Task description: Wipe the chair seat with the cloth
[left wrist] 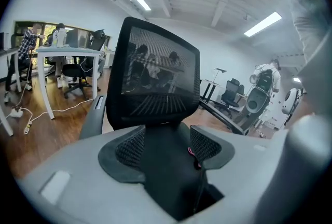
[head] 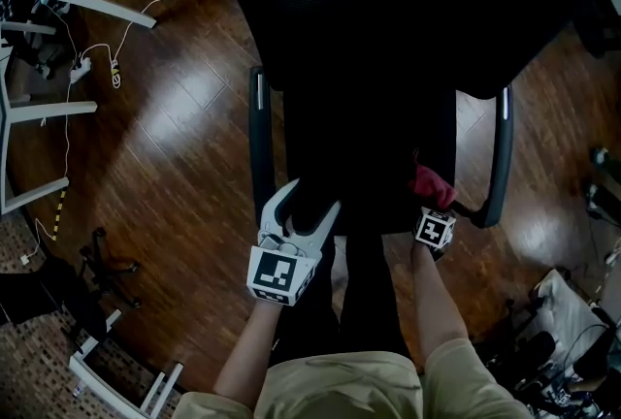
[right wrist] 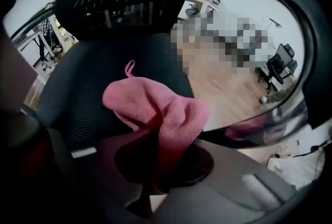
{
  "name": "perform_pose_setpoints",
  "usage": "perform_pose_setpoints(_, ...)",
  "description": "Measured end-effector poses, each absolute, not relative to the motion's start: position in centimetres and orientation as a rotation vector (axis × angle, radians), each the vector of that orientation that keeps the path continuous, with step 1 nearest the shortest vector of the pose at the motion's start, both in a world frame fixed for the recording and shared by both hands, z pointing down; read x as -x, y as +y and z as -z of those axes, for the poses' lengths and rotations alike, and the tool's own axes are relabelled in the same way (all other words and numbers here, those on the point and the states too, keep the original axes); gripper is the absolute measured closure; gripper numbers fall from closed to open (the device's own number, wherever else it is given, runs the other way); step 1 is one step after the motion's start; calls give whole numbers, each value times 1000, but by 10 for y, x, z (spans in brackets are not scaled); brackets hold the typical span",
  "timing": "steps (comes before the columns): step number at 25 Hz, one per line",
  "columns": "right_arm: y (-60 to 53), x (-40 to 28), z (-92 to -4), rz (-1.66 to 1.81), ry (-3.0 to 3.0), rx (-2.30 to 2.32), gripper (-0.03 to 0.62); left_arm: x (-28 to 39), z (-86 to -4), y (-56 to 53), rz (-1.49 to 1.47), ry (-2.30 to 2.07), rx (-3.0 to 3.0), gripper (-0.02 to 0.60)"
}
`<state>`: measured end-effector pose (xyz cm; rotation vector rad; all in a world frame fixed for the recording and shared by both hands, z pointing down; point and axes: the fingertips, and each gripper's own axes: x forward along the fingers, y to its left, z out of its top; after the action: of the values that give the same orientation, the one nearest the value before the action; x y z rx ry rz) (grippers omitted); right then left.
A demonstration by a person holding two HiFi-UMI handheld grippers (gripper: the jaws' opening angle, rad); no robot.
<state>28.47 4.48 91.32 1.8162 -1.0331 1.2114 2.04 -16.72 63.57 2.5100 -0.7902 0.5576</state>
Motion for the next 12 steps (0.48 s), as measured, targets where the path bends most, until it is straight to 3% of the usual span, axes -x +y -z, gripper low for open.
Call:
perform_pose_setpoints(3,12,-211,-914,-1278,-1288,-1732,577,-6,-636,-171,-579,-812,-2517,319)
perform_pose_setpoints(10,-46,52,-888,-1459,-1984,-1168,577,27,-618,-187,-607,-881,-2538,319)
perform_pose_setpoints(12,-32,89,-904,-1489,-1986,-1005,577,29,-613,-190,-608,-898,-2542,319)
